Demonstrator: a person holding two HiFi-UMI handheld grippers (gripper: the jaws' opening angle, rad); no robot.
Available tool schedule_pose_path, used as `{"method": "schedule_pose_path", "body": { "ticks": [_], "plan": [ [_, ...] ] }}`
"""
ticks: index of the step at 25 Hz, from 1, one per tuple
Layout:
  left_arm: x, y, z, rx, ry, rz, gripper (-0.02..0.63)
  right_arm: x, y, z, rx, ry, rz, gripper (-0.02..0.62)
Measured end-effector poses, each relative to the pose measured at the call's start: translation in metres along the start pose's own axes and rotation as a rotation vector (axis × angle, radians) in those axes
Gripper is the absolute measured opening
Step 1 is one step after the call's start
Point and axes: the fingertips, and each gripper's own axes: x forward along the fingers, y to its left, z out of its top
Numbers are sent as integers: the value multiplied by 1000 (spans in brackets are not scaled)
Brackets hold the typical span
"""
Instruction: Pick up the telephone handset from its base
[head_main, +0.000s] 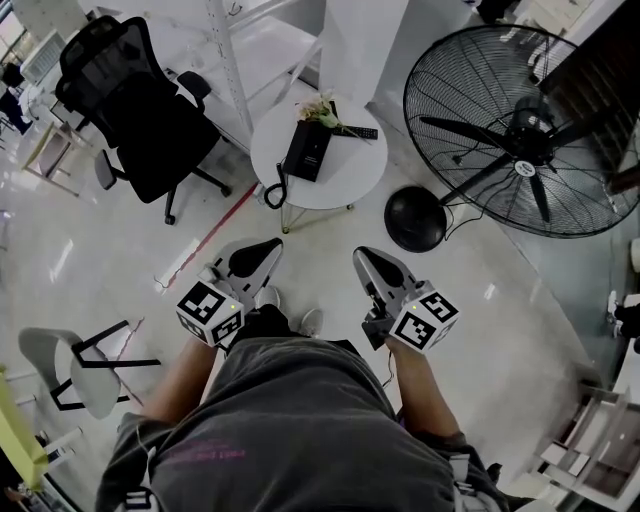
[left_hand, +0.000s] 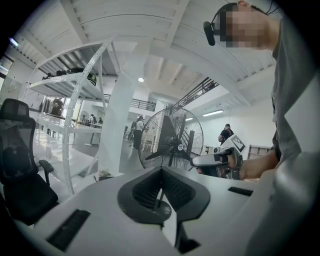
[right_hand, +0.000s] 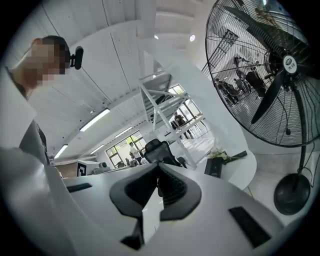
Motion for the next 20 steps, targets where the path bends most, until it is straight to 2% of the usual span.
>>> {"method": "schedule_pose_path", "body": {
  "ticks": [10, 20],
  "plan": [
    [21, 33, 0, -24, 4, -9, 14, 23, -25, 10, 10, 4, -38, 20],
    [56, 119, 8, -40, 29, -39, 14, 99, -63, 23, 25, 30, -80, 20]
  ]
}}
